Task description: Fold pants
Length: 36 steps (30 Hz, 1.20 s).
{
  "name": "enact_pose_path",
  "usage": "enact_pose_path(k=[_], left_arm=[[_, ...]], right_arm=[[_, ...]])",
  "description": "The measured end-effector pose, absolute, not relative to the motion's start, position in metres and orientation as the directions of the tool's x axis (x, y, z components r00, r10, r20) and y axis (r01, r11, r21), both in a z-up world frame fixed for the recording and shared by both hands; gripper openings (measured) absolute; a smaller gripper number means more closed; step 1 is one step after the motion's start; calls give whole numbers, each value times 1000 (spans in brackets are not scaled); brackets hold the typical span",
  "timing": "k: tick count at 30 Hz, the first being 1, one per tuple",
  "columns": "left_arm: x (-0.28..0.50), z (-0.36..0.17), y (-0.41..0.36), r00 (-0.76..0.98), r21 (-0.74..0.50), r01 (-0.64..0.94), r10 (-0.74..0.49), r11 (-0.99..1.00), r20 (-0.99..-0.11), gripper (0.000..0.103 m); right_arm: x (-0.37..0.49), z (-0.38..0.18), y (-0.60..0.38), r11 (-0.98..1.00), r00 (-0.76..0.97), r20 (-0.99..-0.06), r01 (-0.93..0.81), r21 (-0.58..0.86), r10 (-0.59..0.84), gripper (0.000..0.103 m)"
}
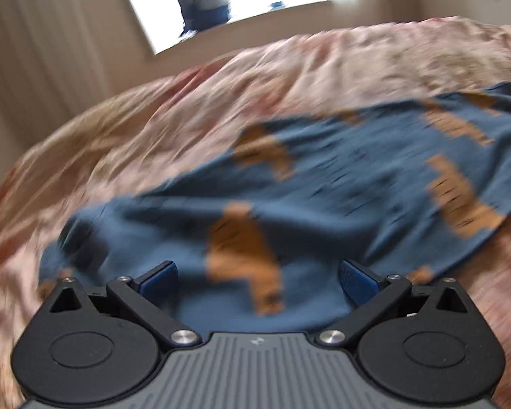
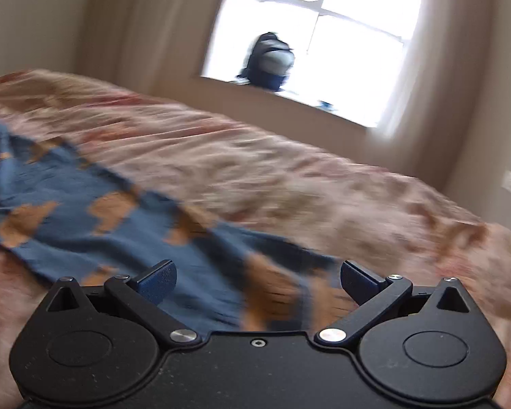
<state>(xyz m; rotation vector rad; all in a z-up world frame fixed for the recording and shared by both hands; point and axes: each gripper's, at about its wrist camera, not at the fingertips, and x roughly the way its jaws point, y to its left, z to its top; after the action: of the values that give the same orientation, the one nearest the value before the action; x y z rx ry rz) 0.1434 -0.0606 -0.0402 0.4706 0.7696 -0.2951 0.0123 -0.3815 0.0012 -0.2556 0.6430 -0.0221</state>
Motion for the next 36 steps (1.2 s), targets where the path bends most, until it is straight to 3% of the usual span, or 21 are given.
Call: enact_pose_path(k=[2,5,8,10,12,14,16,19,23,28,32,36], left_arm=[[147,-37,-35,656,244,411,-100,878,-748,103],[147,-28,7,651,237,386,-81,892,-755,103],[142,-10,41,680,236,324,-52,916,-732,103],[142,-2,56,726,274,214,35,938,-687,103],[153,1,67,708,330,54,197,942,-678,103],[161,4,77,682,309,-53,260,950,-683,103],[162,10,88,674,203,-115,227,972,-703,103],[153,10,108,707,-71,-222,110,972,-699,103],[143,-18,130,738,-314,-336,41,888,-673,103],[145,-28,133,783,-289,-283,46,915,-620,103],[160,-36,130,795,-297,-251,21,921,-606,103],[174,-43,118,762,-139,-248,104,959,-639,103]], right_arm=[[20,-15,-373,963,750,-650,-71,-259,-119,102],[16,-14,-399,986,684,-717,13,-168,-131,102],[10,9,-410,981,691,-700,81,-174,-181,102],[13,24,-397,980,730,-663,50,-190,-166,102],[28,33,-373,984,745,-659,-22,-179,-104,102],[50,45,-346,975,738,-675,-151,-164,1,102],[76,61,-317,941,717,-690,-294,-166,102,102],[126,91,-272,856,639,-741,-485,-179,207,102],[190,102,-212,788,499,-849,-587,-182,175,102],[235,59,-165,742,442,-884,-643,-192,154,102],[231,25,-182,800,456,-880,-574,-177,132,102],[217,4,-222,865,514,-857,-448,-227,41,102]])
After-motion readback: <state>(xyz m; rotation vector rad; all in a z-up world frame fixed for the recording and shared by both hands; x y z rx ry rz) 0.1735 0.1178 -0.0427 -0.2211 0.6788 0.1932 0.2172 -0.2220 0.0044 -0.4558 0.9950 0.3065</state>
